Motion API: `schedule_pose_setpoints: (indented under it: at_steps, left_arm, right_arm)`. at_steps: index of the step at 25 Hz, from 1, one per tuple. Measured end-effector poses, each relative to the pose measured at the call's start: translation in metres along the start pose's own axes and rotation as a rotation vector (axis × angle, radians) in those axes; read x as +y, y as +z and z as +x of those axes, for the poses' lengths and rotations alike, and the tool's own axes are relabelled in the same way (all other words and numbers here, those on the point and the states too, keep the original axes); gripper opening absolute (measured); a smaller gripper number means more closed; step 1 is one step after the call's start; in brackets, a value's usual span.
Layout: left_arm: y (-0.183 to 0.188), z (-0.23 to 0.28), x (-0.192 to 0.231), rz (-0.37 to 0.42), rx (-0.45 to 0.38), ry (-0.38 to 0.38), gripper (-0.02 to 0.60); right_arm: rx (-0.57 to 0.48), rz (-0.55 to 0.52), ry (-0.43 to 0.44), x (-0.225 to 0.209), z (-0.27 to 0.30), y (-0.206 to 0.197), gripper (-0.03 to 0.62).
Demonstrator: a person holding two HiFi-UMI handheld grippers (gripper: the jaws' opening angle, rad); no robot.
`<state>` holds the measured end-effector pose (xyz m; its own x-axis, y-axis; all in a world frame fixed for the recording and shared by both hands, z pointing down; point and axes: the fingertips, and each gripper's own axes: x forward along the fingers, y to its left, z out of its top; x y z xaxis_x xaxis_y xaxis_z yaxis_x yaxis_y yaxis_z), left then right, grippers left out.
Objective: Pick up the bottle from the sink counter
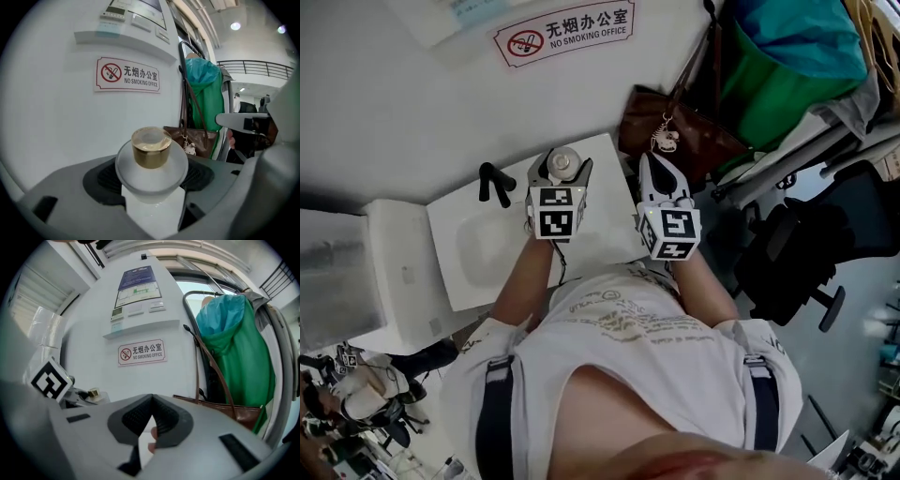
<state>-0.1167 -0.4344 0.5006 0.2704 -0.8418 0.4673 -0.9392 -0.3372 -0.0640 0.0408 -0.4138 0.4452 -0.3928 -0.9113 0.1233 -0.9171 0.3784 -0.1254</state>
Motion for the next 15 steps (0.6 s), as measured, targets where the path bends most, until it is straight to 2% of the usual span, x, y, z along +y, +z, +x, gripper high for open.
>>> schedule_pose_setpoints:
  at_steps: [8,15]
  left_arm:
    - [-0.003,-0.031,0.002,-0.030,-0.007,0.034,0.334]
    - [-0.020,-0.030,0.001,-0.086,0.001,0.050,0.334]
  right_arm:
    - [-0.013,-0.087,0.088,0.029,0.011,0.000,0.021]
    - [-0.001,-0.073,0.123,0.037,0.011,-0.005,0.021]
